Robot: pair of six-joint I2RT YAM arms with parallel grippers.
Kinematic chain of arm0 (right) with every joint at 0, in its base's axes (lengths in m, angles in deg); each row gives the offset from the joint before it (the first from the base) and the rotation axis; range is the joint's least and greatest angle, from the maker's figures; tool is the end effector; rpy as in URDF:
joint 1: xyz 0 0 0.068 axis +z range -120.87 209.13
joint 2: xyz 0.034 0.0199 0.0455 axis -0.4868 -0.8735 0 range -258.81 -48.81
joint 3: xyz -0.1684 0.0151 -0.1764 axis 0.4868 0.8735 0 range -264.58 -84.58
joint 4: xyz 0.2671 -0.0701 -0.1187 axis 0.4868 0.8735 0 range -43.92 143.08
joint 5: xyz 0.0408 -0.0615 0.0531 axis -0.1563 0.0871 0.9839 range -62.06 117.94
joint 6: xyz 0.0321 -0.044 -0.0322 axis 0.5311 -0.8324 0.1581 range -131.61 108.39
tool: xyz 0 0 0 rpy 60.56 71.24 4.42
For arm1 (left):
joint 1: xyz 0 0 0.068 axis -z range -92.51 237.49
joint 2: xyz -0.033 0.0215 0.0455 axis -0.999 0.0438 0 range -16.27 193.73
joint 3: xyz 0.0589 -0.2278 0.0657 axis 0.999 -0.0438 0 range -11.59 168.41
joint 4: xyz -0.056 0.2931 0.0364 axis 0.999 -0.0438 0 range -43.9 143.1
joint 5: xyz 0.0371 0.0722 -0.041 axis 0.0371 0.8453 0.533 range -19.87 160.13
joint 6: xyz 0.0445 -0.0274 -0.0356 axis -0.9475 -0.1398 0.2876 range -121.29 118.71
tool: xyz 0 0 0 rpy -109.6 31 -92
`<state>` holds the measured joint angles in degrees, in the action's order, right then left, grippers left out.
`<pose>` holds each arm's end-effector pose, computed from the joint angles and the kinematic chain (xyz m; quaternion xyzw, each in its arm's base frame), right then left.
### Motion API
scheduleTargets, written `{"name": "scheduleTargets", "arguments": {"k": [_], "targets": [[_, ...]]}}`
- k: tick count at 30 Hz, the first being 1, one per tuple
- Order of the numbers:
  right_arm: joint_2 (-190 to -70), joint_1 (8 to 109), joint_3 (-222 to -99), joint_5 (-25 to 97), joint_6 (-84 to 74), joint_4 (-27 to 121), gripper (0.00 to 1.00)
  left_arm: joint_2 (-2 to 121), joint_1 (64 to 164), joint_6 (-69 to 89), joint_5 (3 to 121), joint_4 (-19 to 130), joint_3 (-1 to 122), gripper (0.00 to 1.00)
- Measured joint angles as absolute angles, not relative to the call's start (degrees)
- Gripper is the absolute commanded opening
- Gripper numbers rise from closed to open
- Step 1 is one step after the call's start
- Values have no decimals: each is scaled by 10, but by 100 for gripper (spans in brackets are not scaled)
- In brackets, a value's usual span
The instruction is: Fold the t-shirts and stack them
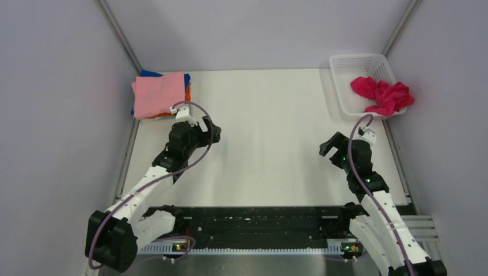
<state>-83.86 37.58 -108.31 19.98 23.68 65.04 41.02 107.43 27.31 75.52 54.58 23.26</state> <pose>0.2247 0.0266 0.1892 0.2344 0.8335 0.1291 0.4834 0.2792 -0.0964 0.2131 -0.0886 0.8187 -0.1973 0.5319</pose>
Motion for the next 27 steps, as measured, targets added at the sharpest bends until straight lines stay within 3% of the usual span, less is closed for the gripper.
{"name": "scheduleTargets", "arguments": {"k": [6, 12, 19, 27], "targets": [[-948, 376, -1148, 177, 234, 625, 99, 442, 1074, 278, 739, 547, 261, 99], [-1100, 366, -1314, 92, 178, 612, 99, 447, 1074, 277, 736, 562, 286, 99], [-1322, 219, -1572, 32, 94, 656, 99, 454, 1074, 274, 753, 562, 286, 99], [-1525, 121, -1741, 9, 26, 705, 93, 493, 1074, 272, 760, 561, 292, 99]]}}
